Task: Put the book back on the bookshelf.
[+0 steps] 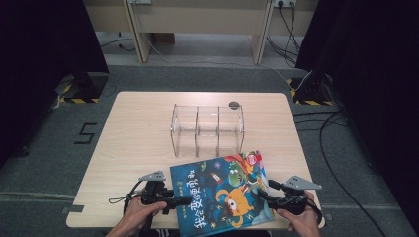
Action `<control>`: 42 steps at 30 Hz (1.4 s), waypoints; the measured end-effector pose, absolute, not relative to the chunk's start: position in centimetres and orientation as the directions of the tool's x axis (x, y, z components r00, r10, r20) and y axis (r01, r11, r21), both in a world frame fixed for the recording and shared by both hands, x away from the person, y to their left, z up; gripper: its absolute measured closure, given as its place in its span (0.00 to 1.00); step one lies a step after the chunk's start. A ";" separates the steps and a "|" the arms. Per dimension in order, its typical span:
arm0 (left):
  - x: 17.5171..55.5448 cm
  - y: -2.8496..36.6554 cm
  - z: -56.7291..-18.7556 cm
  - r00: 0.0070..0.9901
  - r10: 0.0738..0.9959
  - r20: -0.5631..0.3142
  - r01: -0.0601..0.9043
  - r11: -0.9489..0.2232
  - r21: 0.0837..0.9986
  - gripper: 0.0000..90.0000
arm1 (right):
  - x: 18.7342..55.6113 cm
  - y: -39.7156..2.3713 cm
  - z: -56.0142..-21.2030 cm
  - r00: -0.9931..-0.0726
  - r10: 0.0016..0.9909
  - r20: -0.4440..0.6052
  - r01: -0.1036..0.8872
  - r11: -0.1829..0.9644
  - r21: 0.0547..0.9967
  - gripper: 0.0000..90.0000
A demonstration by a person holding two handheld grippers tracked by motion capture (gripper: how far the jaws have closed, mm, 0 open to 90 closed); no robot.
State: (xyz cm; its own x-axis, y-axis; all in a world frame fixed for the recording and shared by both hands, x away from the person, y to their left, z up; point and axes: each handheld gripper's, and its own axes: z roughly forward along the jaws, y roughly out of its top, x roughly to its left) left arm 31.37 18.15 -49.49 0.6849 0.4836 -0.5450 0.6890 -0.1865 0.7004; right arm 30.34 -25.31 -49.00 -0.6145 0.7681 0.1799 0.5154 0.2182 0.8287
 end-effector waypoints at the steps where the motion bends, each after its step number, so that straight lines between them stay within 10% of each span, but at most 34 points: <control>1: 31.4 18.1 -49.5 0.685 0.484 -0.545 0.689 -0.187 0.700 0.65 | 30.2 -25.3 -48.8 -0.612 0.770 0.181 0.509 0.209 0.835 0.42; 20: 30.9 18.6 -49.1 0.552 0.435 -0.711 0.796 -0.022 0.605 0.66 | 25.1 -20.4 -48.4 -0.756 0.654 0.032 0.363 0.378 0.852 0.32; 42: 31.3 17.9 -47.3 0.584 0.464 -0.666 0.760 -0.026 0.649 0.65 | 22.1 -17.0 -48.8 -0.828 0.556 -0.073 0.251 0.483 0.839 0.24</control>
State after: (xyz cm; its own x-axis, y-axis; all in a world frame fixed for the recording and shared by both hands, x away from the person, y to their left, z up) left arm 31.30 17.86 -47.28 0.5844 0.4635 -0.6660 0.7604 -0.0263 0.6489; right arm 22.09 -17.02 -48.77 -0.8277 0.5564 -0.0734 0.2506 0.4835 0.8387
